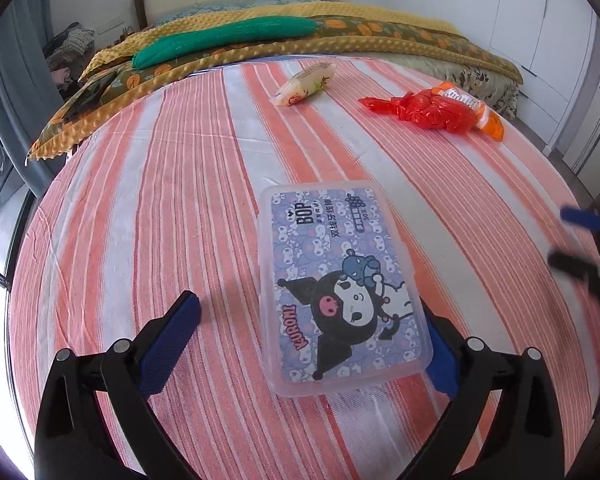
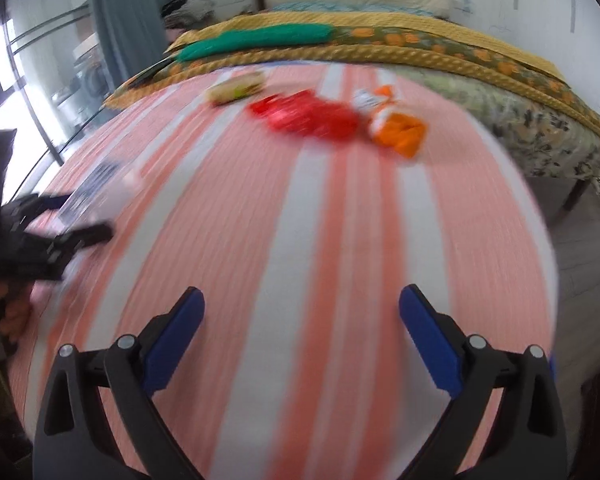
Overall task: Collect trash
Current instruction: 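Close the left tool on the plastic box while the right tool reaches the red plastic bag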
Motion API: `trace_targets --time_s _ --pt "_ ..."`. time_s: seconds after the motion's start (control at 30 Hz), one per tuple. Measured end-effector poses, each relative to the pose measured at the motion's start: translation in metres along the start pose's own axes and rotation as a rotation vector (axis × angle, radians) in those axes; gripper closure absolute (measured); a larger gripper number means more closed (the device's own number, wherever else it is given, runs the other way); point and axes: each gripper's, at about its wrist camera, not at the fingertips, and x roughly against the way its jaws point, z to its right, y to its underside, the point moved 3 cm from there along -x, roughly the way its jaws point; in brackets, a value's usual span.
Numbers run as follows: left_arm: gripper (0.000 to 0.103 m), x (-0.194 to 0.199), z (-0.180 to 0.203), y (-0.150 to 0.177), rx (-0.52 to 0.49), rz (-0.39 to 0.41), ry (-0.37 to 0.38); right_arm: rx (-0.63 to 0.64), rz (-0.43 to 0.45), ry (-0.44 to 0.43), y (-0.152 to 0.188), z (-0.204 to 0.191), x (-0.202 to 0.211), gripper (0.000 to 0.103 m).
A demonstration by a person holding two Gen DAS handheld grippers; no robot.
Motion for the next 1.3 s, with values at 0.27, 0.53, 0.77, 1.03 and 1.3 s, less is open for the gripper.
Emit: trace_targets --time_s 0.27,0.53,0.77,1.03,1.3 --pt "0.005 -0.001 -0.001 0.0 0.005 -0.001 0.008 0.339 0.012 -0.052 -0.093 -0.023 -0.033 0.019" --pt "0.005 -0.001 -0.002 0.0 0.005 -0.001 0.009 0.4 -0.138 -0.039 -0.134 -0.027 -0.101 0.026" --pt "0.005 -0.001 -0.002 0.0 0.006 -0.001 0.01 0.323 -0.168 -0.04 -0.118 -0.035 -0.08 0.068" --pt "0.005 -0.002 -0.002 -0.001 0.004 -0.002 0.003 0.072 -0.185 0.05 -0.05 -0.023 -0.008 0.067" --pt "0.005 0.0 -0.001 0.001 -0.015 -0.007 0.014 -0.037 -0.078 -0.035 0.017 -0.054 0.01 0.015"
